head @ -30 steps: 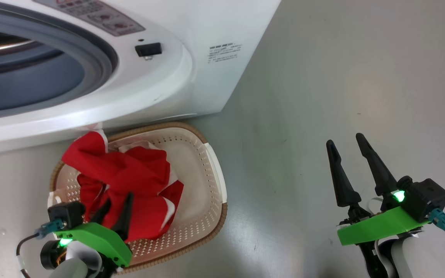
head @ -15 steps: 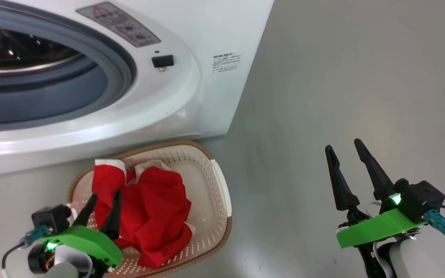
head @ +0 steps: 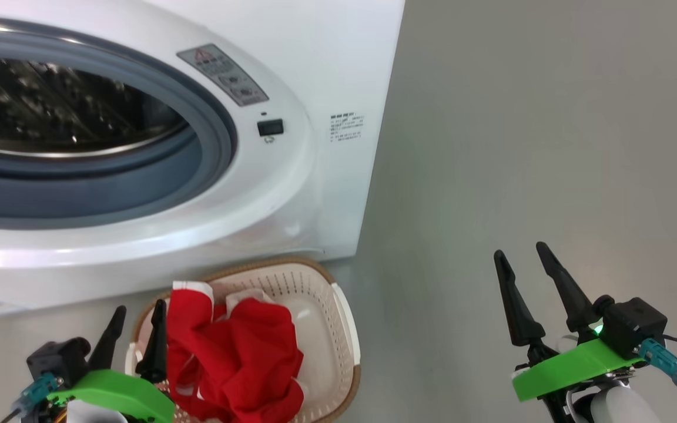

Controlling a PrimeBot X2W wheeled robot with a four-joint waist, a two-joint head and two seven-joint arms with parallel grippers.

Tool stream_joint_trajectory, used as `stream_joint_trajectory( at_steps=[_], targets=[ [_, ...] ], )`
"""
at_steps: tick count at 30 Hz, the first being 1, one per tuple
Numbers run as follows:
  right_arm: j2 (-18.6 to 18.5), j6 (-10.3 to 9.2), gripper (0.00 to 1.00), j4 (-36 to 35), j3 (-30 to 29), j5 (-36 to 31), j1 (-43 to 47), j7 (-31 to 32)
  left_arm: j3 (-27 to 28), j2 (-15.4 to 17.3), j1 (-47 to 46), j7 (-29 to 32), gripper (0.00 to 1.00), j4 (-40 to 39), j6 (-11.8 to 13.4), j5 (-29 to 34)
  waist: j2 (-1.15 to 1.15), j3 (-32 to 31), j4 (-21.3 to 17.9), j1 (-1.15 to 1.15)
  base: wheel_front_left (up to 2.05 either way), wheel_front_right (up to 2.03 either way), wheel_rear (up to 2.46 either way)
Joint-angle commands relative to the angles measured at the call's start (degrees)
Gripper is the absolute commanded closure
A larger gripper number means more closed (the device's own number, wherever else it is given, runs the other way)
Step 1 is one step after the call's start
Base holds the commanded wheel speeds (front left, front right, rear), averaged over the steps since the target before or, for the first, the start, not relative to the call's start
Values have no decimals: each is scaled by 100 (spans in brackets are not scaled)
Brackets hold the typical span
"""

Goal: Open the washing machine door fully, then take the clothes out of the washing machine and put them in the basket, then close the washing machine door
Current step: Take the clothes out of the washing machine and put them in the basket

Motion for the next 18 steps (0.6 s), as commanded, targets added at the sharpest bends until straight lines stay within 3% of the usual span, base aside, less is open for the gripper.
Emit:
stream_joint_trajectory(
  at_steps=[1,18],
  targets=[
    [-40,37,0,-95,145,29,75,-37,281,87,137,-29,0,-229,-31,127,0,-322,9,0,0,0,0],
    [-40,37,0,21,-57,-83,677,-37,847,-120,1027,-29,0,-1624,-31,734,0,-1251,90,0,0,0,0]
  ],
)
